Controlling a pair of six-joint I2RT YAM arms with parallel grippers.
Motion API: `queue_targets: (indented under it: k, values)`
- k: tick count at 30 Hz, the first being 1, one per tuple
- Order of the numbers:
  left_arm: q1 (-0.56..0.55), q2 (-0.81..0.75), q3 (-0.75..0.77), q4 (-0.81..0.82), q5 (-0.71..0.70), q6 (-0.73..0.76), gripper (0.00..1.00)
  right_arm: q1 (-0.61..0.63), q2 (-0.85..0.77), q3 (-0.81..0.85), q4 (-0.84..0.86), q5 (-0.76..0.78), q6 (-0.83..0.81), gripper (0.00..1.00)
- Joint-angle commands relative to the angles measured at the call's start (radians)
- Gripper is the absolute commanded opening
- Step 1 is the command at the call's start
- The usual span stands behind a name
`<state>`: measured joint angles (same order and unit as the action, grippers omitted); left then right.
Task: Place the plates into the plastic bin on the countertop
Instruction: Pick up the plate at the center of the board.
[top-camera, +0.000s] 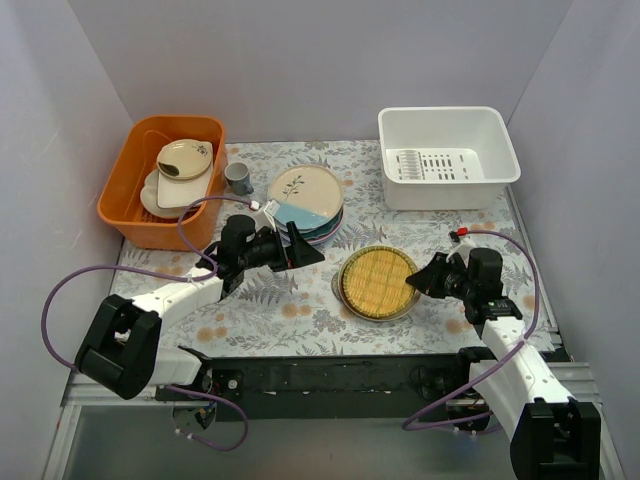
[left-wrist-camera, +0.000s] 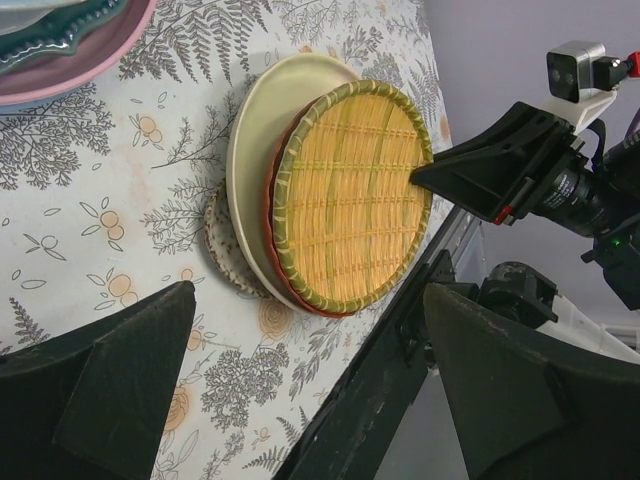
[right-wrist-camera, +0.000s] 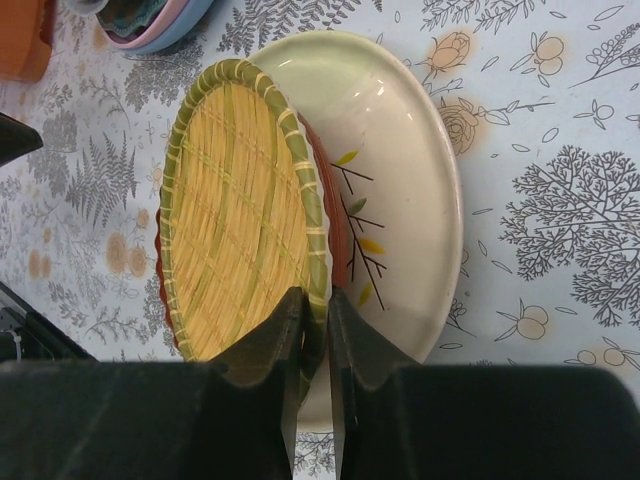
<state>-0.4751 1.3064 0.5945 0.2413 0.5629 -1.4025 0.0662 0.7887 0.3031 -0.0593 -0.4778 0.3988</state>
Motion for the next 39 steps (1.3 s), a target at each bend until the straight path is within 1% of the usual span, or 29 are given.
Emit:
queue_targets:
  k: [1,23,39]
  values:
    - [-0.008,-0.007,-0.018,0.021,0.000,-0.003,0.98,-0.006,-0.029,0.050,-0.010,-0.036,0.000,0.01]
    - [-0.023,0.007,-0.022,0.038,0.002,-0.009,0.98,-0.012,-0.092,0.142,-0.097,-0.033,-0.003,0.01]
    - [-0.028,0.021,-0.012,0.052,0.015,-0.012,0.98,-0.014,-0.118,0.208,-0.111,-0.050,0.018,0.01]
